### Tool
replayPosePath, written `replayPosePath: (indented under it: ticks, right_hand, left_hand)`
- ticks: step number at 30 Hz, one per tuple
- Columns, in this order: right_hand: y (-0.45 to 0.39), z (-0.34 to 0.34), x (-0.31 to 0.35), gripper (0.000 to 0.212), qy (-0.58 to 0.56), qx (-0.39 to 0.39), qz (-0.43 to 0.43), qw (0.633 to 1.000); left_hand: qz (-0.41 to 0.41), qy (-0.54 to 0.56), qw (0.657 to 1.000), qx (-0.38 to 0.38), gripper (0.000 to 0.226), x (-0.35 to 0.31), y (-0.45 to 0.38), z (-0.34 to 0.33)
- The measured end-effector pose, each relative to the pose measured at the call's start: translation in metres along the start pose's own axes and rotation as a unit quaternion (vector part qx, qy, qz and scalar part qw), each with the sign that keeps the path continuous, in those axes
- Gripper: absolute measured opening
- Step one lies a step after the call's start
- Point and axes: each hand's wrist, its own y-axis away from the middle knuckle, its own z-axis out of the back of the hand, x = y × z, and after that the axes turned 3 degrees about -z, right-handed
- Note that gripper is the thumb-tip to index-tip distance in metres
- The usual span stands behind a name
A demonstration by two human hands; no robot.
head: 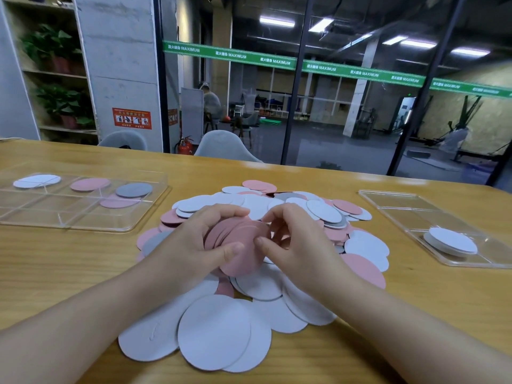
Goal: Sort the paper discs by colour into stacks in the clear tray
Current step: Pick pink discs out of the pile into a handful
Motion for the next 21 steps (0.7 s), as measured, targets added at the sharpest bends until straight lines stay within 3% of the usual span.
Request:
replayPosePath:
  ticks: [4, 9, 16, 21]
  right_hand:
    - [0.004, -0.003, 0.0, 0.044, 0.045, 0.024, 0.021, 0.998]
    - [0.008, -0.014, 0.011, 0.044, -0.008, 0.126, 0.023, 0.992]
    - [-0.003, 0.003, -0.001, 0.047, 0.033, 0.111, 0.036, 0.993]
    - [-0.018, 0.035, -0.03, 0.024, 0.205, 0.051, -0.003, 0.977]
  left_hand:
    - [-0.027, -0.017, 0.999, -0.006, 0.044, -0.003, -0.002, -0.001]
    - [-0.07, -0.096, 0.993, 0.021, 0.039, 0.001, 0.001, -0.012]
    - [-0.019, -0.093, 0.995, 0.039, 0.038, -0.001, 0.002, -0.011]
    - [0.031, -0.005, 0.999, 0.04, 0.044, -0.008, 0.006, -0.011]
